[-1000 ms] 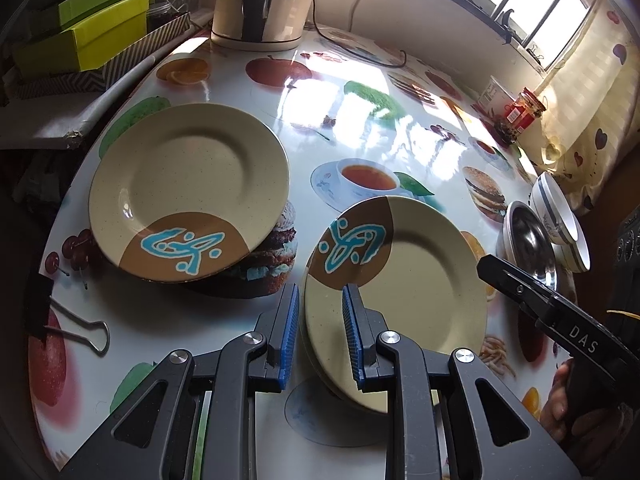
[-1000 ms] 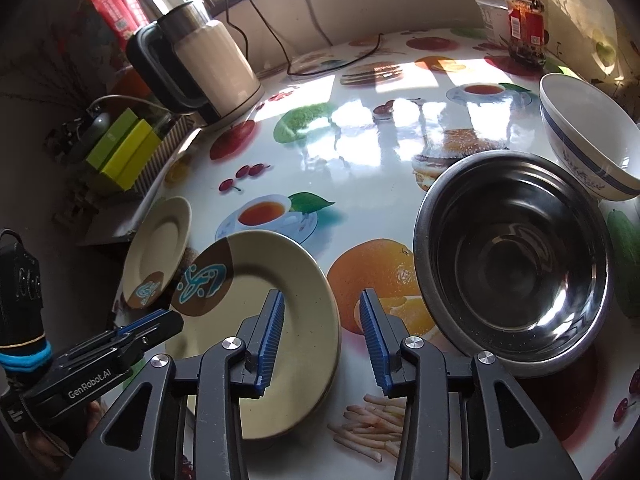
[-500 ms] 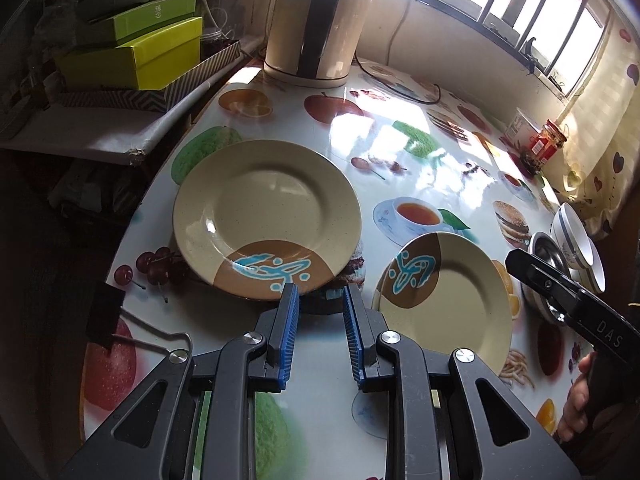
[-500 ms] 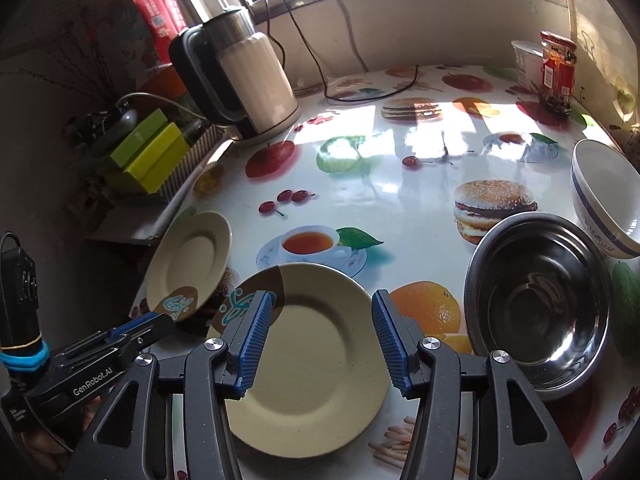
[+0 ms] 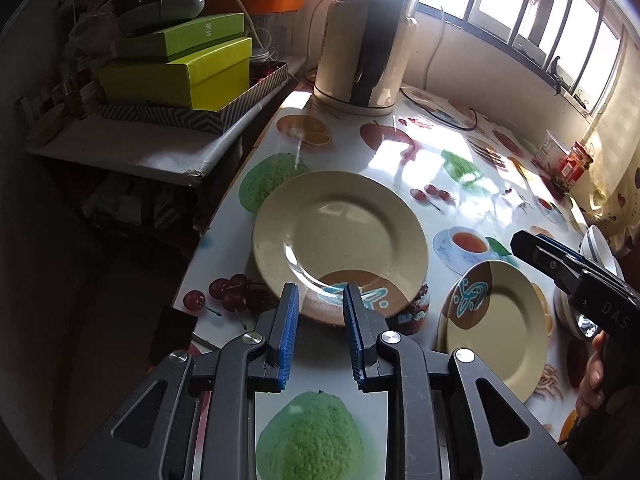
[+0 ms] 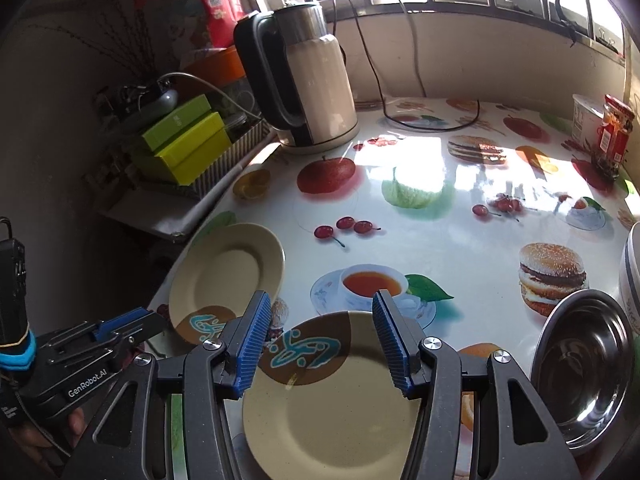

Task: Organize plates and bowls

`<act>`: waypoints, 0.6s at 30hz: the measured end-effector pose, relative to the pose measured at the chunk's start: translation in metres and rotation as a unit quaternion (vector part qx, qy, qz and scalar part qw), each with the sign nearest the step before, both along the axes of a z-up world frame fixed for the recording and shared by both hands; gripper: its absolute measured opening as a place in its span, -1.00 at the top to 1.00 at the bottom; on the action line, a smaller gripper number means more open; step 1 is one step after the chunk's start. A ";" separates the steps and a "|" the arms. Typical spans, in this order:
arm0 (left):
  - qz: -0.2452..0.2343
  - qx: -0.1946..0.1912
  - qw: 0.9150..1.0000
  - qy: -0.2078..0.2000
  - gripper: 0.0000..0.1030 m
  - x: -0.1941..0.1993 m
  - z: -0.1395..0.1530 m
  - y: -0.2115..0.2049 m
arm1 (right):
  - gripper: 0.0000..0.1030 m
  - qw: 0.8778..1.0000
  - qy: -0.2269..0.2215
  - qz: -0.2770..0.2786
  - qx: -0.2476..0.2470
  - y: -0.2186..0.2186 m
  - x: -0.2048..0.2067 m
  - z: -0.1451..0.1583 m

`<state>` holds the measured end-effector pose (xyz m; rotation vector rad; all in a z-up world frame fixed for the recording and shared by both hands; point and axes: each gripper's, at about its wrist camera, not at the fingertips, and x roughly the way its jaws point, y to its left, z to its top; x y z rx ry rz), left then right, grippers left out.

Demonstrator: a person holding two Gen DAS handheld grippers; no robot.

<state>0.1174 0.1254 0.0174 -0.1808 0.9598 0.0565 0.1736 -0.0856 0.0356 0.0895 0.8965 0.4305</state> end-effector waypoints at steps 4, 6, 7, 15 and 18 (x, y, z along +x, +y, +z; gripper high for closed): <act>0.007 -0.018 1.000 0.005 0.54 0.004 -0.004 0.015 | -0.04 1.000 -0.003 0.022 -0.005 0.012 0.011 0.000; 0.013 -0.013 1.000 0.001 0.54 0.007 -0.005 0.022 | -0.07 0.999 0.011 0.031 -0.003 0.018 0.020 0.000; 0.015 -0.015 1.000 0.000 0.54 0.008 -0.006 0.025 | -0.08 0.999 0.019 0.029 -0.002 0.019 0.024 -0.001; 0.032 -0.071 0.997 0.021 0.54 0.021 -0.022 0.052 | -0.08 0.998 0.040 0.043 0.003 0.034 0.055 -0.006; 0.033 -0.073 0.997 0.022 0.54 0.026 -0.025 0.054 | -0.08 0.998 0.050 0.050 0.007 0.040 0.066 -0.010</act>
